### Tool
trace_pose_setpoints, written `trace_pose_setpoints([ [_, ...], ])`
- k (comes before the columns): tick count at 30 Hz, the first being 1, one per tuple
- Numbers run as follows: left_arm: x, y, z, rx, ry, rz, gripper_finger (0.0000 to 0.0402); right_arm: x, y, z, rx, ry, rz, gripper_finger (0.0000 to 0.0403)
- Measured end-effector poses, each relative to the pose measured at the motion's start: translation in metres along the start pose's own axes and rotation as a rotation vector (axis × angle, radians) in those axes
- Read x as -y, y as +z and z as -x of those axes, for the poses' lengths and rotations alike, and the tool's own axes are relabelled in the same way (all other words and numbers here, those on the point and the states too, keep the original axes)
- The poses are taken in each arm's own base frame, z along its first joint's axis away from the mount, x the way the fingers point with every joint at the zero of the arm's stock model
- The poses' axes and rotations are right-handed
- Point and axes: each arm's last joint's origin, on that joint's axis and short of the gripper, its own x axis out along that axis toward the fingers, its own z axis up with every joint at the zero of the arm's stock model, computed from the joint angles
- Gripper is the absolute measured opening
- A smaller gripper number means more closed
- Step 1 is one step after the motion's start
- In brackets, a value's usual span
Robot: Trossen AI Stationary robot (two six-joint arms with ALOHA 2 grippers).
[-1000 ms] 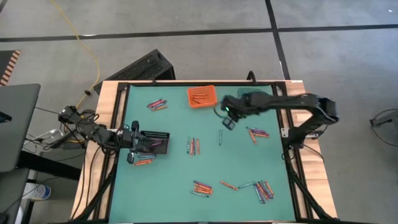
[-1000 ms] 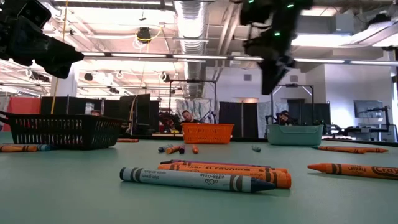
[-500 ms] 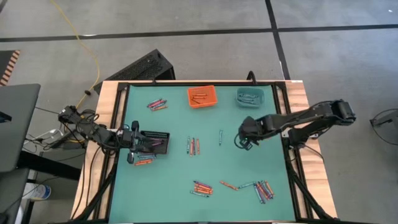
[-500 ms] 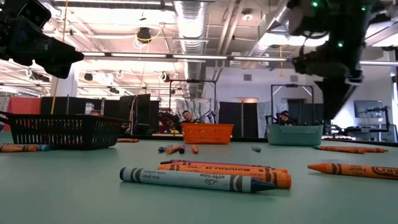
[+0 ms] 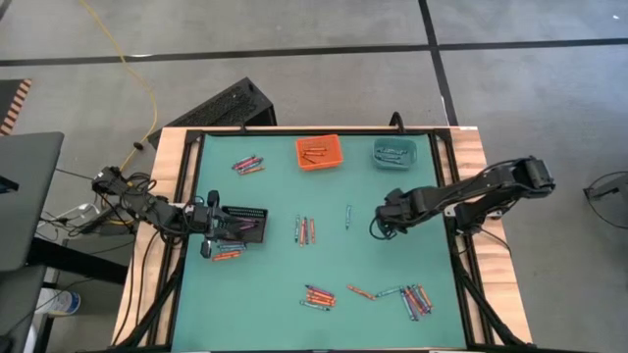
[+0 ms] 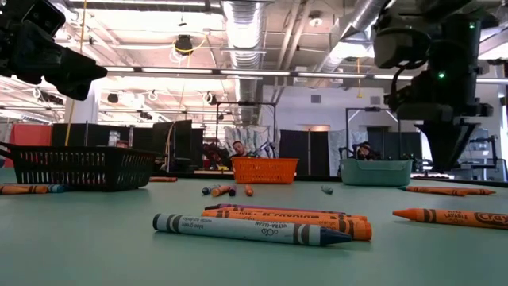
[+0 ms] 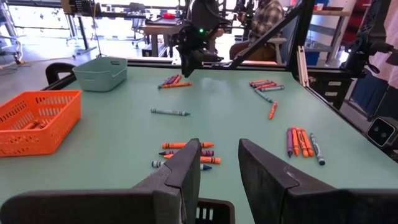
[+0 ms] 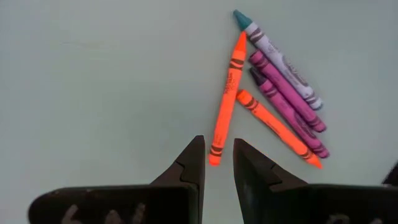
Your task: Sort crayons
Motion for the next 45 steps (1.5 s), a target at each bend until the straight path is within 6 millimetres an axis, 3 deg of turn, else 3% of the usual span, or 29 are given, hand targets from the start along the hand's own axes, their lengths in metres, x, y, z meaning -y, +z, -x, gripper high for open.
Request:
trace_pose_setpoints([
  [17, 0.000, 0.000, 0.000, 0.000, 0.000, 0.000, 0.0098, -0.007, 0.005, -0.026, -0.079, -0.115, 0.084, 0.0077],
  [25, 0.000, 0.000, 0.000, 0.000, 0.000, 0.000, 0.0098, 0.003, 0.005, -0.012, -0.090, -0.072, 0.257, 0.0077],
  [30, 0.000, 0.000, 0.000, 0.000, 0.000, 0.000, 0.0098, 0.012, 0.010, -0.009, -0.110, -0.069, 0.467, 0.0076],
  [38, 0.000, 0.000, 0.000, 0.000, 0.000, 0.000, 0.0098, 0.014, 0.020, -0.025, -0.175, -0.139, 0.679, 0.0071],
  [45, 0.000, 0.000, 0.000, 0.000, -0.001, 0.000, 0.0098, 0.021, 0.033, -0.041, -0.225, -0.213, 0.712, 0.0071],
])
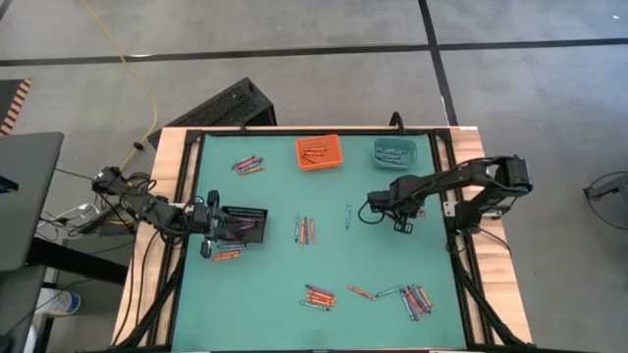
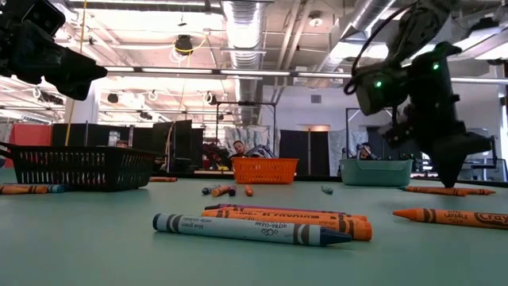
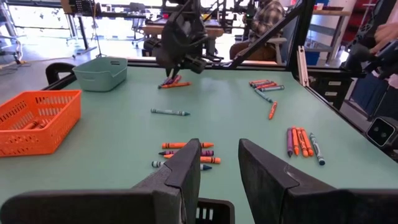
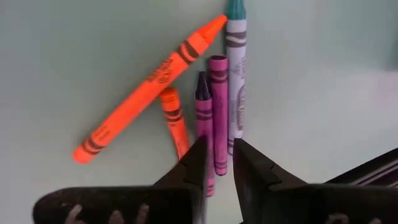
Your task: Sort crayons
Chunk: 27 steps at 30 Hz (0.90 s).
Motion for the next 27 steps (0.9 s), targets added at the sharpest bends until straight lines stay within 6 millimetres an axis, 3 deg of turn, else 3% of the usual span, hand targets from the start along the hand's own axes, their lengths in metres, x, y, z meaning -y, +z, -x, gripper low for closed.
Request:
trace_pose_setpoints([
  [7, 0.000, 0.000, 0.000, 0.000, 0.000, 0.000, 0.0098, 0.008, 0.008, -0.011, -0.033, 0.011, 0.026, 0.0071],
  [12, 0.000, 0.000, 0.000, 0.000, 0.000, 0.000, 0.0098, 0.005, 0.016, -0.015, -0.016, 0.114, 0.098, 0.0070],
  [18, 0.000, 0.000, 0.000, 0.000, 0.000, 0.000, 0.0098, 0.005, 0.017, -0.016, -0.021, 0.115, 0.107, 0.0068],
  [27, 0.000, 0.000, 0.000, 0.000, 0.000, 0.000, 0.0098, 0.006, 0.016, -0.015, -0.013, 0.130, 0.136, 0.0023],
])
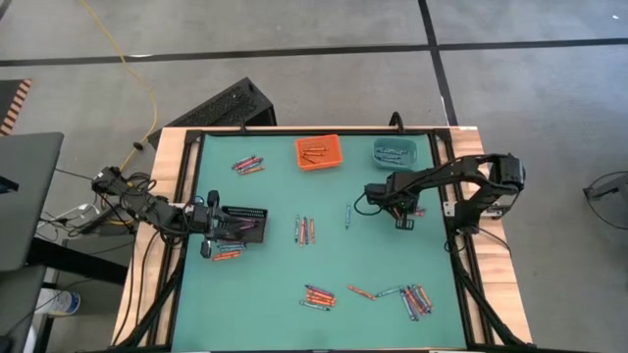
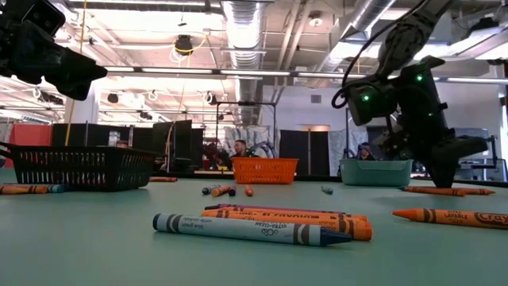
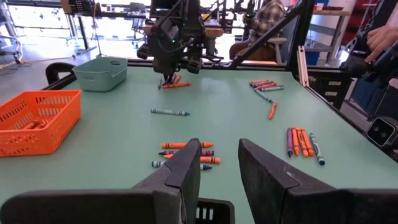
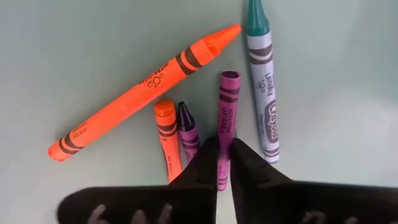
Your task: Sort crayons
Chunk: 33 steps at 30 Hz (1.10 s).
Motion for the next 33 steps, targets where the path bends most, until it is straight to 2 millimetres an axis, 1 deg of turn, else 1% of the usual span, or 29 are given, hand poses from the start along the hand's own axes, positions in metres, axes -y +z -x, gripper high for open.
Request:
trace_pose_setpoints([
  [3, 0.000, 0.000, 0.000, 0.000, 0.000, 0.000, 0.0098, 0.000, 0.000, 0.001, -0.001, -0.004, 0.000, 0.0006],
  [8, 0.000, 0.000, 0.000, 0.000, 0.000, 0.000, 0.0098, 0.001, 0.005, 0.011, 0.001, 0.001, -0.008, 0.0006],
  [14, 0.000, 0.000, 0.000, 0.000, 0.000, 0.000, 0.0098, 0.001, 0.013, 0.031, 0.032, -0.011, 0.010, 0.0005],
  [17, 0.000, 0.000, 0.000, 0.000, 0.000, 0.000, 0.0098, -0.003, 0.020, 0.045, 0.074, -0.024, 0.026, 0.0005],
  [20, 0.000, 0.000, 0.000, 0.000, 0.000, 0.000, 0.0098, -0.010, 0.028, 0.062, 0.151, -0.030, 0.044, 0.0004],
  [23, 0.000, 0.000, 0.000, 0.000, 0.000, 0.000, 0.0098, -0.021, 0.041, 0.083, 0.293, -0.037, 0.071, 0.0004],
  [26, 0.000, 0.000, 0.000, 0.000, 0.000, 0.000, 0.0098, -0.035, 0.056, 0.107, 0.490, -0.033, 0.125, 0.0004],
  [28, 0.000, 0.000, 0.000, 0.000, 0.000, 0.000, 0.0098, -0.045, 0.067, 0.124, 0.658, -0.029, 0.162, 0.0005],
  [30, 0.000, 0.000, 0.000, 0.000, 0.000, 0.000, 0.0098, -0.055, 0.081, 0.140, 0.864, -0.027, 0.194, 0.0005],
  [33, 0.000, 0.000, 0.000, 0.000, 0.000, 0.000, 0.0098, -0.068, 0.099, 0.158, 1.131, -0.008, 0.242, 0.0005],
])
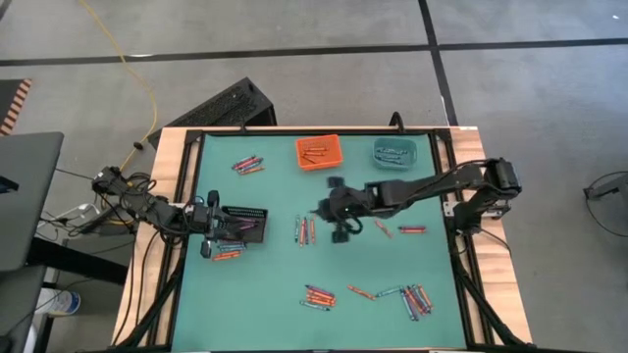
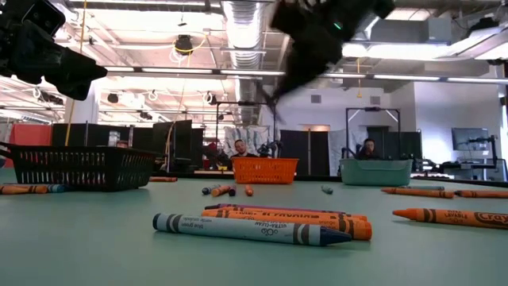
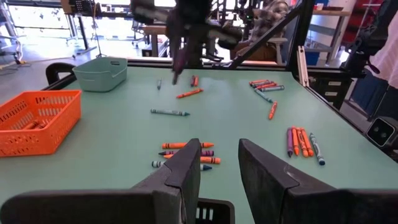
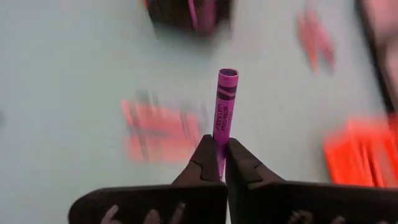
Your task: Sort crayons
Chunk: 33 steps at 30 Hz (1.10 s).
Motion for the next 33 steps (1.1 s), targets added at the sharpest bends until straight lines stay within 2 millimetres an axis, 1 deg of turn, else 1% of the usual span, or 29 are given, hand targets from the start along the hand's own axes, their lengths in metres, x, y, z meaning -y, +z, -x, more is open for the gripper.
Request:
trace_pose_setpoints([
  [2, 0.000, 0.000, 0.000, 0.000, 0.000, 0.000, 0.0098, -0.002, 0.013, -0.009, 0.161, 0.037, 0.006, 0.0005],
  [4, 0.000, 0.000, 0.000, 0.000, 0.000, 0.000, 0.0098, -0.003, 0.021, -0.023, 0.294, 0.068, -0.004, 0.0005],
  [5, 0.000, 0.000, 0.000, 0.000, 0.000, 0.000, 0.0098, -0.003, 0.023, -0.031, 0.354, 0.077, -0.007, 0.0005],
  [7, 0.000, 0.000, 0.000, 0.000, 0.000, 0.000, 0.0098, -0.003, 0.025, -0.049, 0.424, 0.081, -0.013, 0.0005],
  [10, 0.000, 0.000, 0.000, 0.000, 0.000, 0.000, 0.0098, -0.001, 0.030, -0.080, 0.433, 0.068, -0.021, 0.0005],
  [12, 0.000, 0.000, 0.000, 0.000, 0.000, 0.000, 0.0098, 0.001, 0.037, -0.099, 0.429, 0.066, -0.023, 0.0005],
  [16, 0.000, 0.000, 0.000, 0.000, 0.000, 0.000, 0.0098, 0.004, 0.049, -0.130, 0.386, 0.068, -0.026, 0.0005],
  [18, 0.000, 0.000, 0.000, 0.000, 0.000, 0.000, 0.0098, 0.006, 0.054, -0.143, 0.355, 0.071, -0.026, 0.0005],
  [21, 0.000, 0.000, 0.000, 0.000, 0.000, 0.000, 0.0098, 0.007, 0.062, -0.155, 0.346, 0.071, -0.028, 0.0005],
  [23, 0.000, 0.000, 0.000, 0.000, 0.000, 0.000, 0.0098, 0.008, 0.069, -0.161, 0.369, 0.066, -0.030, 0.0005],
  [30, 0.000, 0.000, 0.000, 0.000, 0.000, 0.000, 0.0098, 0.000, 0.071, -0.179, 0.359, 0.065, -0.037, 0.0005],
  [33, 0.000, 0.000, 0.000, 0.000, 0.000, 0.000, 0.0098, 0.002, 0.072, -0.180, 0.357, 0.059, -0.095, 0.0013],
])
